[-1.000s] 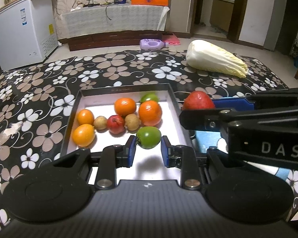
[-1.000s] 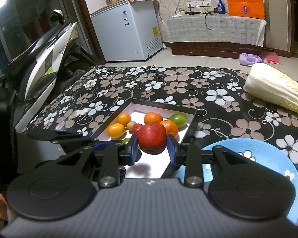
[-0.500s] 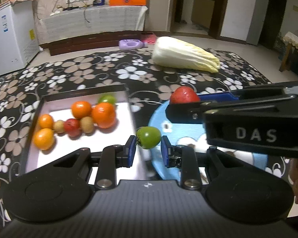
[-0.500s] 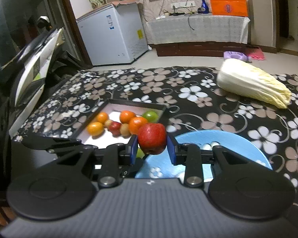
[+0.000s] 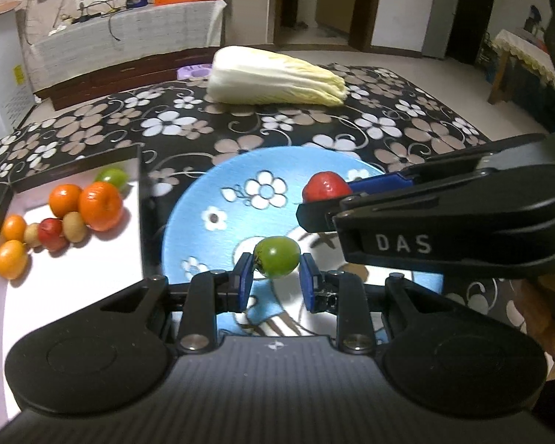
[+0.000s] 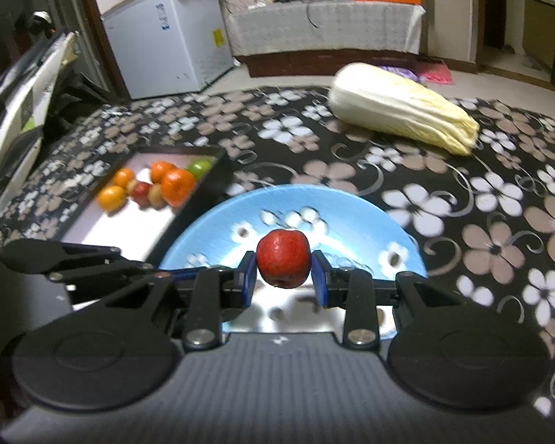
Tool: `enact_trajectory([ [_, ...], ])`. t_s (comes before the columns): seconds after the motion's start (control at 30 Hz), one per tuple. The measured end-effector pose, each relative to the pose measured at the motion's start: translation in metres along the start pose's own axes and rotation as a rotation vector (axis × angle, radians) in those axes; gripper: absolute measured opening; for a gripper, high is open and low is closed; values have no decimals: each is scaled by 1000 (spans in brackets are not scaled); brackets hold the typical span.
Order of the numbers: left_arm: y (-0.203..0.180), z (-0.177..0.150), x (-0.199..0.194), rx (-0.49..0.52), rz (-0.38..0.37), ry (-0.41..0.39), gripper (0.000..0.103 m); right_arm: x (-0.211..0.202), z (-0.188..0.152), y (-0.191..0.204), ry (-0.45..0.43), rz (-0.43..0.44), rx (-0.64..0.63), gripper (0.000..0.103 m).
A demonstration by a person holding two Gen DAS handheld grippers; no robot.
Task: Organize fruits
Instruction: 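Open the right tool to drop the apple while the left tool releases the lime onto the plate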
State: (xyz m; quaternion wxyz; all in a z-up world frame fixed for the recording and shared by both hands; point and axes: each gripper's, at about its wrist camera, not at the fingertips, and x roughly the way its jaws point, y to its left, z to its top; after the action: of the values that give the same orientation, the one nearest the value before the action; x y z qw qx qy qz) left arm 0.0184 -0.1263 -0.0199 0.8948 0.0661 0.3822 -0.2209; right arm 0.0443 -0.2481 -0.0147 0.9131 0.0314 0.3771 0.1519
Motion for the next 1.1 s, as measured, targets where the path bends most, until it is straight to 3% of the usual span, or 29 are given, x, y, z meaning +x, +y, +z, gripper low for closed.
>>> enact_trajectory([
  [0.57,-14,-5,11,38,-42,23,33,12,-9,-8,62,-76,-11,36],
  [0.7,-11,-4,9,29,-38,18,34,10,-9,-11,55,-86,3,36],
  [0.77,-10,-4,6,24,-45,10,44,9,-8,-12,52,-85,9,38],
  [0.83,-9,-3,3,25,-41,-1,49,8,-8,-11,45,-87,11,46],
  [1.1,-1,-2,-7,9,-35,-25,49,-3,-1,-3,-38,-64,27,48],
])
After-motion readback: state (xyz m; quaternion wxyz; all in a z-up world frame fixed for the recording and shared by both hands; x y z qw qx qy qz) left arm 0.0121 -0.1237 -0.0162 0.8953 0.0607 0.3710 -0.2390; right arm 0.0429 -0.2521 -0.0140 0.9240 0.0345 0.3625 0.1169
